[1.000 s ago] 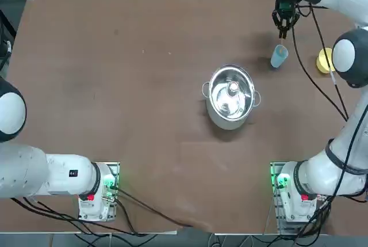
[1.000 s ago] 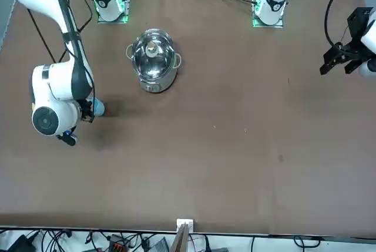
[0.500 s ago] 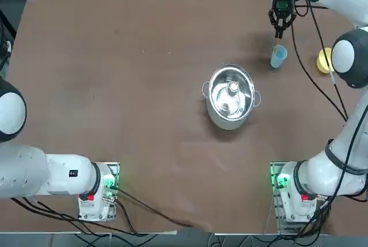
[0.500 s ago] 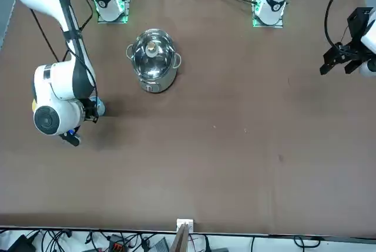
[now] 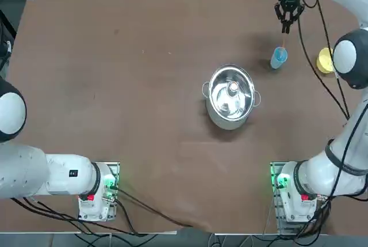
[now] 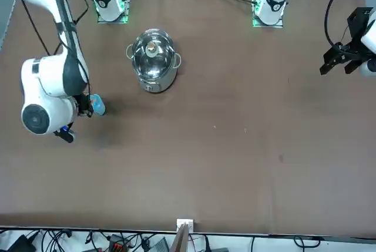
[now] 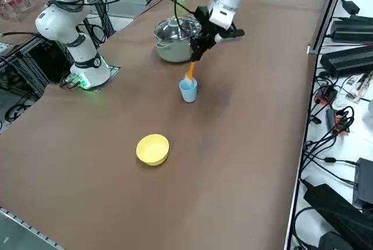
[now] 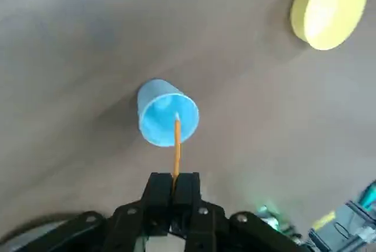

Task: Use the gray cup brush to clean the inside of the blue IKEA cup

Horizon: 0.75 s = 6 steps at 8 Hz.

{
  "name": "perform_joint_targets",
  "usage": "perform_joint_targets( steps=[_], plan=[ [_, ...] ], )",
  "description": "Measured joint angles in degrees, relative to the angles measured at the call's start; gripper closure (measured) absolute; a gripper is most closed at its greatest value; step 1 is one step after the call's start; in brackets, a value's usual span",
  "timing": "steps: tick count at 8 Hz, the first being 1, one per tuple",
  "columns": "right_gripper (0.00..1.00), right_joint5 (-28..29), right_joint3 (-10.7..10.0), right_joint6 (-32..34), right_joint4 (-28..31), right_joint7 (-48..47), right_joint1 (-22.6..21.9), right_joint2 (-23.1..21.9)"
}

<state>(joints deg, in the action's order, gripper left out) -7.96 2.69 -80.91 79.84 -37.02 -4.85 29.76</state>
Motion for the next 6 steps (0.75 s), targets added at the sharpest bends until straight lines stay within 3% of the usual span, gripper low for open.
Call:
perform_joint_targets(
  steps=[3,6],
  plan=[
    [0.97,-10.5,-0.1,5.7,-2.1,3.3,0.4,-0.5],
    [0.97,-20.9,-0.2,0.9,2.7,4.6,1.9,0.0]
  ],
)
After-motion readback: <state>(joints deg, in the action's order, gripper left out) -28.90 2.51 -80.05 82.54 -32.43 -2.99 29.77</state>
